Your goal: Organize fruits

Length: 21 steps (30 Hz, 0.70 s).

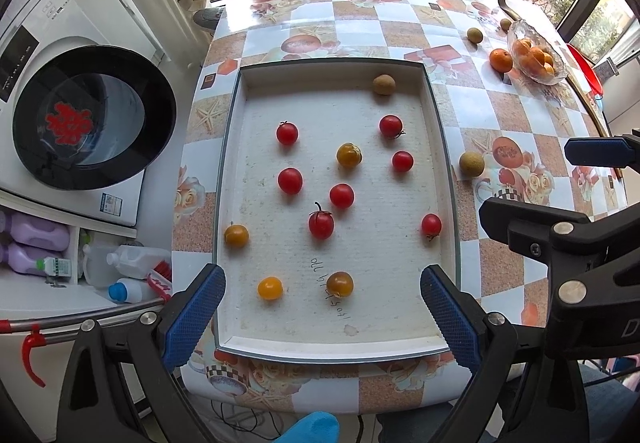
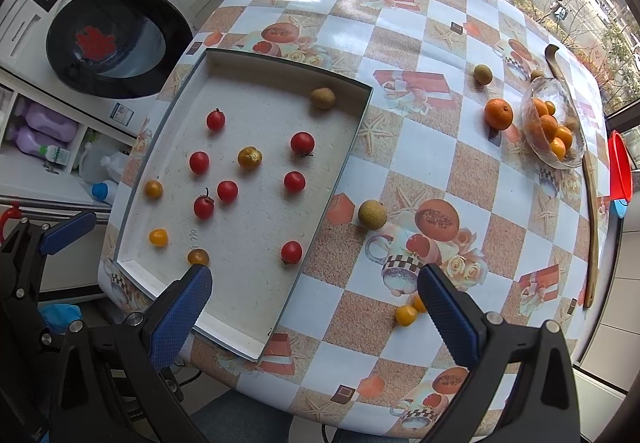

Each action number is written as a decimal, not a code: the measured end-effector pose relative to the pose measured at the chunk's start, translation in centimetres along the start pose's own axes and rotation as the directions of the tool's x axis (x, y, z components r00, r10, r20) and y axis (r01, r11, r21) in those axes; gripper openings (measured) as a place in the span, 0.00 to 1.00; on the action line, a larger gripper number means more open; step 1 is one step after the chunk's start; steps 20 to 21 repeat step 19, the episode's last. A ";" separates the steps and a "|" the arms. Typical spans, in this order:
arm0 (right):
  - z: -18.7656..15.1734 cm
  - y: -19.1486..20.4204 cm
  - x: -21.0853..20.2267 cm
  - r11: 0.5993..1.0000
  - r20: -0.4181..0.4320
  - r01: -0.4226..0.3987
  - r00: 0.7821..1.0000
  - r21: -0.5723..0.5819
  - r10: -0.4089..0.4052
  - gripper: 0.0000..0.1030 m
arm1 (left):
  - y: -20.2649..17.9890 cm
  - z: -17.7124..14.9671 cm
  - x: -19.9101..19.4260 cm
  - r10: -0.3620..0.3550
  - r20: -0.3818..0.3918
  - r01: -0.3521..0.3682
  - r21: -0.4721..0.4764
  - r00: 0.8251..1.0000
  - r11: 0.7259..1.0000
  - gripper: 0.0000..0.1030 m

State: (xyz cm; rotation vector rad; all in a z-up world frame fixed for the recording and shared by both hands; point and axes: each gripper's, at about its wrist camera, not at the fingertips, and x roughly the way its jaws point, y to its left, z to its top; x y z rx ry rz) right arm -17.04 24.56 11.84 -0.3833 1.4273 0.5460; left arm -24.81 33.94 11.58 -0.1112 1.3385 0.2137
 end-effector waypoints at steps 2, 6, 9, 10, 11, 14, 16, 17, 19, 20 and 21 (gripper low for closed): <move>-0.1 0.0 0.0 1.000 0.001 0.000 1.000 0.001 0.000 1.00 | -0.1 0.0 0.0 -0.001 0.001 0.001 0.003 1.000 1.000 0.96; 0.1 0.2 -0.1 1.000 0.003 0.000 1.000 0.001 0.000 1.00 | -0.1 0.0 0.0 -0.003 -0.001 0.003 0.002 1.000 1.000 0.96; 0.1 0.2 -0.1 1.000 0.003 0.000 1.000 0.001 0.000 1.00 | 0.0 0.0 0.0 -0.005 0.001 0.005 0.001 1.000 1.000 0.96; 0.0 0.2 -0.1 1.000 0.003 -0.001 1.000 0.002 0.001 1.00 | 0.0 0.0 -0.1 -0.005 0.004 0.005 0.001 1.000 1.000 0.96; 0.0 0.3 -0.1 1.000 0.003 -0.002 1.000 0.002 0.002 1.00 | 0.0 0.0 -0.1 -0.007 0.006 0.007 -0.001 1.000 1.000 0.96; -0.1 0.3 -0.1 1.000 0.004 -0.002 1.000 0.003 0.002 1.00 | 0.0 -0.1 -0.1 0.000 0.009 0.000 -0.003 1.000 1.000 0.96; 0.0 0.4 -0.1 1.000 0.004 -0.002 1.000 0.003 0.002 1.00 | 0.0 -0.2 -0.1 0.004 0.017 -0.004 -0.004 1.000 1.000 0.96; -0.1 0.3 -0.1 1.000 0.004 -0.002 1.000 0.003 0.002 1.00 | 0.0 -0.3 -0.1 0.004 0.022 -0.004 -0.003 1.000 1.000 0.96; 0.0 0.3 -0.1 1.000 0.004 -0.002 1.000 0.000 0.002 1.00 | 0.1 -0.4 -0.2 -0.004 0.022 0.004 -0.007 1.000 1.000 0.96; 0.0 0.3 -0.1 1.000 0.004 -0.002 1.000 0.000 0.002 1.00 | 0.1 -0.4 -0.2 -0.004 0.022 0.004 -0.007 1.000 1.000 0.96; 0.0 0.3 -0.1 1.000 0.004 -0.002 1.000 0.000 0.002 1.00 | 0.1 -0.4 -0.2 -0.004 0.022 0.004 -0.007 1.000 1.000 0.96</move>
